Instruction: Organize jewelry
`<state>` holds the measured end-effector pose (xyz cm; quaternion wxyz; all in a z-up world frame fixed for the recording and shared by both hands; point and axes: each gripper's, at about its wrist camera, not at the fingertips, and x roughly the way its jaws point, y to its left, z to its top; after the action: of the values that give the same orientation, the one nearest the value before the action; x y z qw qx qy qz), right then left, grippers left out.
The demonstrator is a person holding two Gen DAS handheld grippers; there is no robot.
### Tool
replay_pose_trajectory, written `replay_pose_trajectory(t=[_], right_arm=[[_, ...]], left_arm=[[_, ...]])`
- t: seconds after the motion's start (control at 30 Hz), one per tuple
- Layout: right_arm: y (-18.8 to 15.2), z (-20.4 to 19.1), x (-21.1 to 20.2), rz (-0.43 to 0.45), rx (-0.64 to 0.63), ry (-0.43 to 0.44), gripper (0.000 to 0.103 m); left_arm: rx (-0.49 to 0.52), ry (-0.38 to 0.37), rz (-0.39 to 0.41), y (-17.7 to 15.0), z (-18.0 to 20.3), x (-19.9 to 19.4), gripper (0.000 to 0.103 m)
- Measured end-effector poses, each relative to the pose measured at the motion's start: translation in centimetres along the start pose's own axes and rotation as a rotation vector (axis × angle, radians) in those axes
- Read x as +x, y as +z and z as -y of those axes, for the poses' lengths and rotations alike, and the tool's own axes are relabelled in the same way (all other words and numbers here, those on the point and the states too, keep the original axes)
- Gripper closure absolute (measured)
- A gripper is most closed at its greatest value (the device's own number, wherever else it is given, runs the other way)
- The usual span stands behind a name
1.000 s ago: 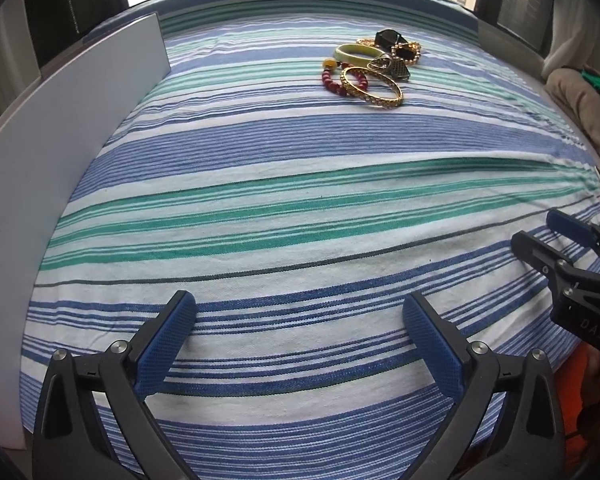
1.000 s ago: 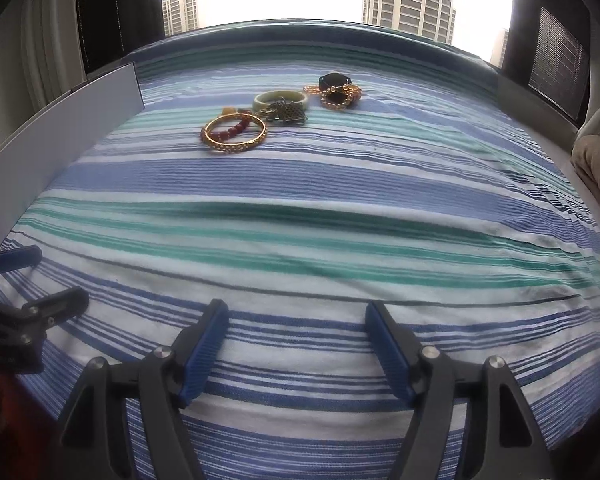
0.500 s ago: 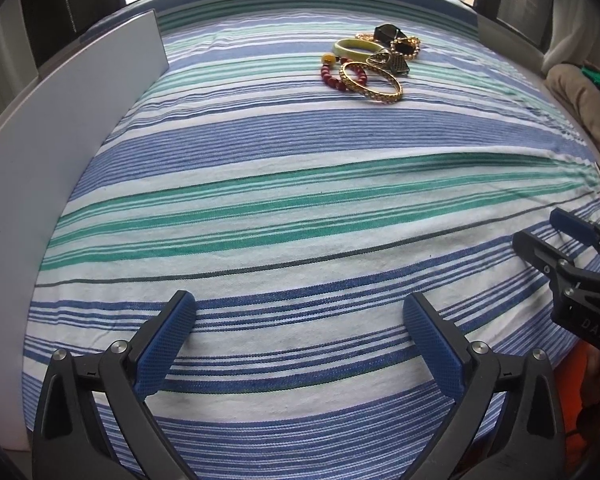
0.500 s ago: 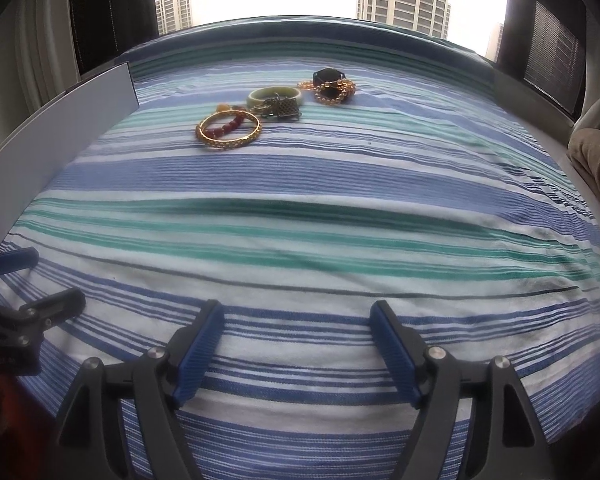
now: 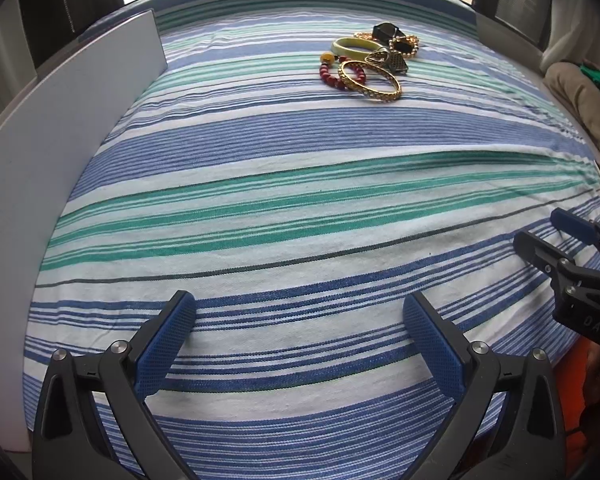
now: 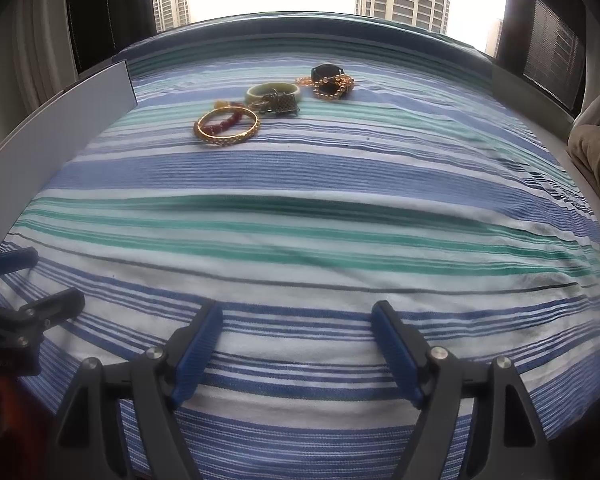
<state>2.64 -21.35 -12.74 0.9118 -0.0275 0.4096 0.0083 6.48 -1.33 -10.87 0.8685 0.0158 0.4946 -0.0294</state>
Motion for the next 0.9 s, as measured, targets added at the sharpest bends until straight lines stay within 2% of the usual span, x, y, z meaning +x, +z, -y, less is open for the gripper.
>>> replay_pose_trajectory(t=[0.73,0.9], right_arm=[[0.04,0.01,-0.06,-0.017,0.009,-0.008,0.023],[0.76,0.94,-0.12,-0.061,0.006,0.052,0.023]], left_arm=[[-0.001,0.001,0.0,0.08,-0.01,-0.04,0.0],[0.002,-0.002,-0.007,-0.03,0.03,-0.08,0.0]])
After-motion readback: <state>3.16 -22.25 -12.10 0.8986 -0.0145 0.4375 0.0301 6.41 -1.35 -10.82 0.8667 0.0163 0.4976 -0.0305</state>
